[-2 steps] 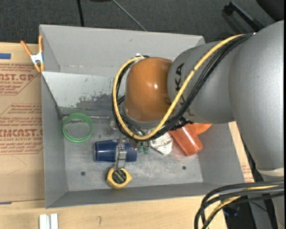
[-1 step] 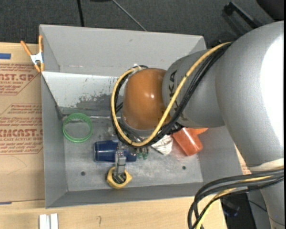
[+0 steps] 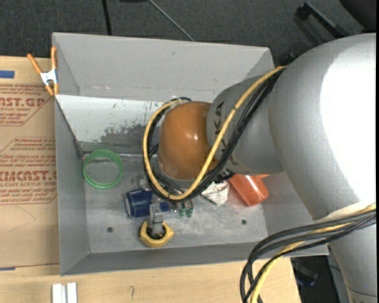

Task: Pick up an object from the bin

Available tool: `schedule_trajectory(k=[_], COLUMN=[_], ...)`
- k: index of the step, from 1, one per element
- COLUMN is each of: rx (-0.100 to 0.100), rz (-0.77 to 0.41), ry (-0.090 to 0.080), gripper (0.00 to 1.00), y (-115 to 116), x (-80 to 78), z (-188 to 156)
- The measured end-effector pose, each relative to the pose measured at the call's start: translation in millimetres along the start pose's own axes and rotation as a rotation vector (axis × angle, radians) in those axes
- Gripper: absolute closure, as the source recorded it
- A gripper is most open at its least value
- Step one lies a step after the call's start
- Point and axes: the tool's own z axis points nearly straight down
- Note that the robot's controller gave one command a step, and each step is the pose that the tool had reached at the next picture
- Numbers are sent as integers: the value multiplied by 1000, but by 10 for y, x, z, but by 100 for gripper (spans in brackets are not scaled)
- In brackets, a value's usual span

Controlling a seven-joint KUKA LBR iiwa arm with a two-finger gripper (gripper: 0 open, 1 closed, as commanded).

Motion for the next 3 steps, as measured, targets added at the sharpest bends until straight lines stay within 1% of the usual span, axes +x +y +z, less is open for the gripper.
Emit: schedule_trajectory(k=[1, 2, 3], rx=[0, -9, 1], rz=[0, -47, -59], ry=[0, -4, 9], gripper=[100, 100, 100], y=[0, -284, -428], x=[0, -88, -298], z=[0, -15, -12])
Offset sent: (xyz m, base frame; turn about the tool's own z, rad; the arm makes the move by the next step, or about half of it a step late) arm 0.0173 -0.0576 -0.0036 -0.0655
